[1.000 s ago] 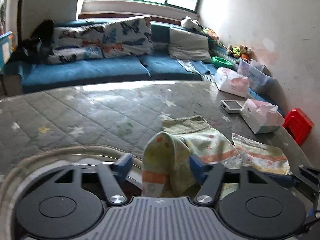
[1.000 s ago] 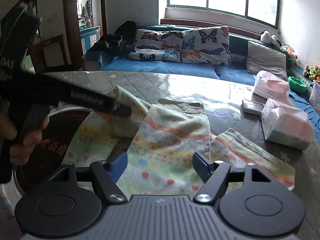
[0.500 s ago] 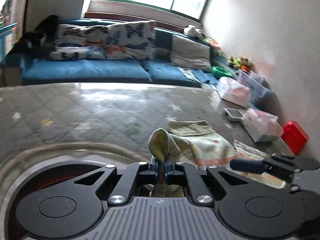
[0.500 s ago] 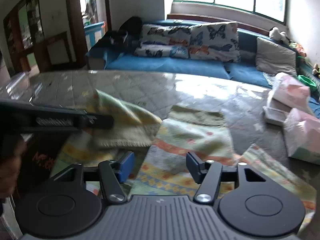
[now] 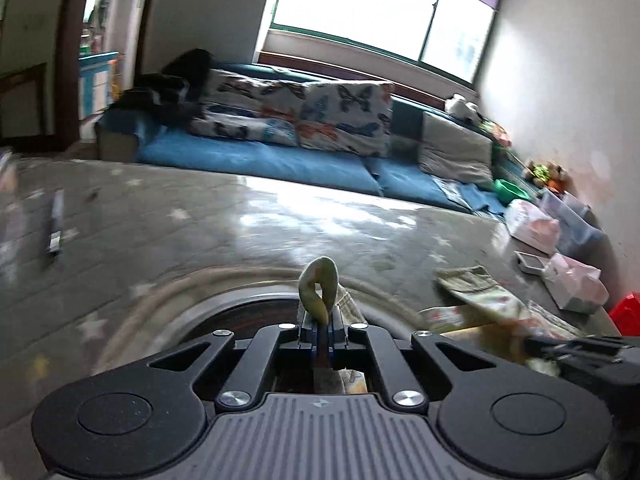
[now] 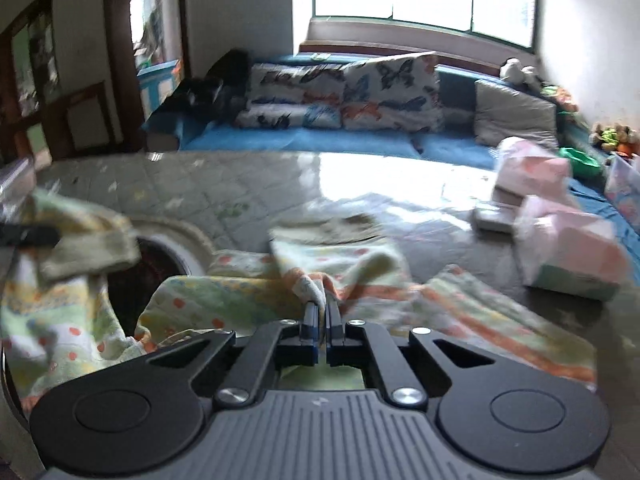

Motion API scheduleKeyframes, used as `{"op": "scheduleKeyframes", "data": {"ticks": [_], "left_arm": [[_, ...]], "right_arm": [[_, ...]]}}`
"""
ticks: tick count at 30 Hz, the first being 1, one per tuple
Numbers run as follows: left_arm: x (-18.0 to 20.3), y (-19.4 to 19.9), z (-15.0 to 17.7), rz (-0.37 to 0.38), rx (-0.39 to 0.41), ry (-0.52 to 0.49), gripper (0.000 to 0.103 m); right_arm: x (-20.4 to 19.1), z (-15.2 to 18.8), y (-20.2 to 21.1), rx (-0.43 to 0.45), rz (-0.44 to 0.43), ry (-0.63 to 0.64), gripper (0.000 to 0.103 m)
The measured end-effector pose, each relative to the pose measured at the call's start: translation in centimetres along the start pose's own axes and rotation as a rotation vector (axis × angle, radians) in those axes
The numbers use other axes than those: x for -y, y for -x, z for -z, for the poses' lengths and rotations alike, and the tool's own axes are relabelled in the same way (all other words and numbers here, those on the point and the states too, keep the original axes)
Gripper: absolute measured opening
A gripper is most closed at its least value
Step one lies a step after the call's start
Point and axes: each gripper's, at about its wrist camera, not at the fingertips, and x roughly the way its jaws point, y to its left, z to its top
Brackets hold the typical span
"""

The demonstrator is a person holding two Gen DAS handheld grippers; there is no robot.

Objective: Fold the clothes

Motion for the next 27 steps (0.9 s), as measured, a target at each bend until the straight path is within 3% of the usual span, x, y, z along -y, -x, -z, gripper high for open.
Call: {"op": "scheduleKeyframes", "data": {"ticks": [7,13,18,22,24,26,27], "left_arm": [[-3.5,4.5,1.8,-0.054,0.033,0.084,0.004],[-5.4,9.1,4.2,-0.091,0.051,0.123,0.004],[-7.2,12.9,7.0,-0.127,0.034,0.156,0.004],[-7.8,14.1,9.4,-0.145,-0.043,0.149,0.005],[-8.4,14.4,10.1,-0.146,-0.072,0.168,0.006],[-8.9,14.8,10.4,-0.142,-0.087,0.192,0.010],[-9.0,15.1,10.4,-0.143,-0.087,0.196,0.012]], "right_arm": [[4.6,1.1,6.2,0.105,0.070,-0.093,0.002],[8.6,4.6,12.3,0.157,0.147,-0.187,0.002],[11.8,9.9,14.5,0.053,0.206,-0.290,0.005],[13.6,13.7,15.1,-0.053,0.248,-0.335,0.022],[14.0,14.6,15.7,-0.075,0.250,-0.333,0.023],[13.3,14.4,15.3,-0.077,0.246,-0.295,0.041],[12.8,14.1,15.0,-0.077,0.244,-0.271,0.045]]}}
